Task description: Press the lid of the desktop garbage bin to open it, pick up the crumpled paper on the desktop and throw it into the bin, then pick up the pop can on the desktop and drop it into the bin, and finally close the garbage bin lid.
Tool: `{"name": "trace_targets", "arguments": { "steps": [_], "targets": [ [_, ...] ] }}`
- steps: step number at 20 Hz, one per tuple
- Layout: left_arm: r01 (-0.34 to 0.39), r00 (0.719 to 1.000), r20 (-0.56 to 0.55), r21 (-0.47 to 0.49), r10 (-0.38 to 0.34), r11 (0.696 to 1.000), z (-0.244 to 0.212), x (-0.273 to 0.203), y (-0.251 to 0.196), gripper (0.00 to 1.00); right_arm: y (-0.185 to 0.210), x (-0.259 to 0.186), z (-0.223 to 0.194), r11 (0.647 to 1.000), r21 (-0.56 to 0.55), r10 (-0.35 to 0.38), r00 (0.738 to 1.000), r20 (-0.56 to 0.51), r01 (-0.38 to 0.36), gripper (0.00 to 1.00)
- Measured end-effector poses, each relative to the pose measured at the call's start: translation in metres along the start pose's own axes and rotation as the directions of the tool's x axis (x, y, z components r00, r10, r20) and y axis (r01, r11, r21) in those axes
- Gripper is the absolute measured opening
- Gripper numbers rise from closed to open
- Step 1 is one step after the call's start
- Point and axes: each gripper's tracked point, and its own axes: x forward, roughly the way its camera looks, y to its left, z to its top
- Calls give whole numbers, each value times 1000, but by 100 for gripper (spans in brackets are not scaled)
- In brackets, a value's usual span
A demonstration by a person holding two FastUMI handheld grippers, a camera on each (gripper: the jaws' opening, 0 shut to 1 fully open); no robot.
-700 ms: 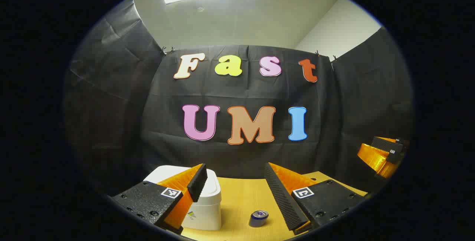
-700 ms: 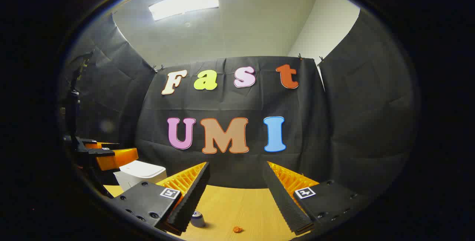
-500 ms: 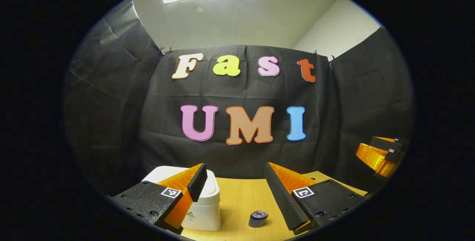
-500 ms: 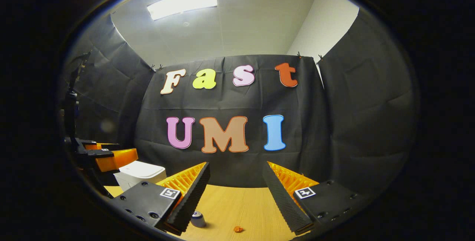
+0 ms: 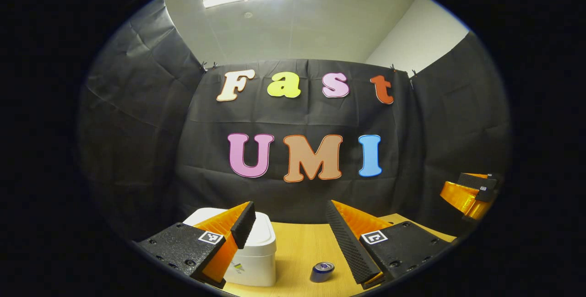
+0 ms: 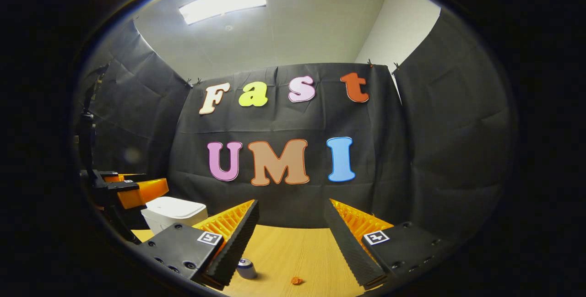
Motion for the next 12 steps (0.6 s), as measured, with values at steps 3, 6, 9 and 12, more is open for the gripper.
{"name": "trace_targets", "arguments": {
  "steps": [3,6,9,12],
  "targets": [
    [-4,1000,-2,-8,4,1000,-2,-1,-1,93,-4,-3,2,1000,-10,-5,1000,3,5,96],
    [-15,1000,-2,-6,15,1000,-2,-1,1,92,-2,-2,10,1000,-5,2,1000,28,-2,96],
    [-26,1000,5,-9,26,1000,2,-4,5,92,-3,0,8,1000,-4,-12,999,29,12,95],
    [-40,999,9,-3,40,999,3,-6,11,92,-1,5,3,1000,11,-24,1000,-1,24,96]
  ]
}}
